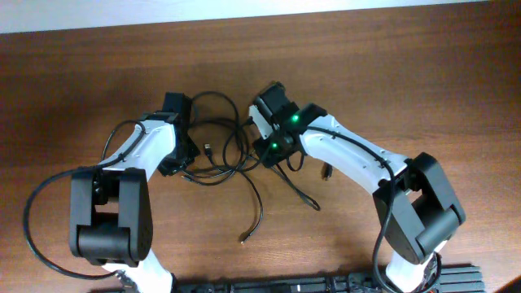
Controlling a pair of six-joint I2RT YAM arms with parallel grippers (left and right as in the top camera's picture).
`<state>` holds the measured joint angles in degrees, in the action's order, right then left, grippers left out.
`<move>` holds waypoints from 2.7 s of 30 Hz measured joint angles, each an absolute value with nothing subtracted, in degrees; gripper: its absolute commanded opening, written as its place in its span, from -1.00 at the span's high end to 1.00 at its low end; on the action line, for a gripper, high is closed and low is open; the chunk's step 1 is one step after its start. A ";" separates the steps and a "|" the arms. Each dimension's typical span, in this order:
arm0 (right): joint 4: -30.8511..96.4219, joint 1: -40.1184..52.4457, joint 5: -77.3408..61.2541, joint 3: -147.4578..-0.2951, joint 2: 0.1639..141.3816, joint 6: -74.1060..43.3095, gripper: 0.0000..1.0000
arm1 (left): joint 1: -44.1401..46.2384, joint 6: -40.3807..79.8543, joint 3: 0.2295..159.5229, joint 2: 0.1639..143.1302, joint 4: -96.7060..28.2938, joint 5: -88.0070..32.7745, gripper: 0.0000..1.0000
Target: Untangle cables
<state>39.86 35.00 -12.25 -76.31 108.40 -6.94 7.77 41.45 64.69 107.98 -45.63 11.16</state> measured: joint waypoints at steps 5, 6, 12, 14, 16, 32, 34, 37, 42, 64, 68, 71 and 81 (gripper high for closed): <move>37.30 37.15 -10.55 -76.31 108.42 -0.49 0.31 | 7.73 41.45 64.66 107.94 -45.65 11.14 0.55; 37.30 37.41 -10.46 -76.31 108.49 0.93 0.24 | 7.73 41.45 64.66 107.94 -45.65 11.14 0.54; 37.21 37.60 -9.93 -76.31 111.37 6.76 0.12 | 7.73 41.45 64.66 107.90 -45.45 10.87 0.49; 37.41 37.60 -9.96 -76.31 112.44 8.21 0.12 | 7.73 41.45 64.66 107.90 -45.47 10.90 0.48; 37.60 37.74 -10.17 -76.29 113.12 9.15 0.12 | 7.73 41.45 64.66 107.90 -45.47 10.90 0.46; 45.04 37.74 -16.25 -84.79 113.43 -5.63 -0.98 | 7.73 41.45 64.71 107.90 -45.25 10.74 0.43; 44.73 38.22 -14.79 -84.12 113.43 -6.04 -0.98 | 7.73 41.45 64.71 107.90 -45.25 10.74 0.42; 42.06 39.48 -10.61 -80.68 113.47 -6.20 -0.98 | 7.73 41.45 64.71 107.90 -45.21 10.72 0.42; 38.61 39.86 -8.36 -78.30 115.87 -6.57 -0.25 | 7.73 41.45 64.73 107.90 -44.93 10.35 0.42; 53.54 29.36 -7.55 -87.92 87.35 -4.29 0.92 | 7.73 41.45 64.73 107.87 -44.80 10.31 0.41; 53.43 19.14 -6.72 -87.96 75.35 -4.27 0.92 | 7.73 41.45 64.73 107.87 -44.82 10.31 0.41; 53.67 12.91 -6.22 -87.96 71.68 -4.27 0.92 | 7.73 41.45 64.73 107.87 -44.84 10.35 0.29; 56.01 11.66 -5.98 -87.96 70.81 -4.27 0.92 | 7.55 40.49 64.88 107.46 -44.27 8.23 -0.98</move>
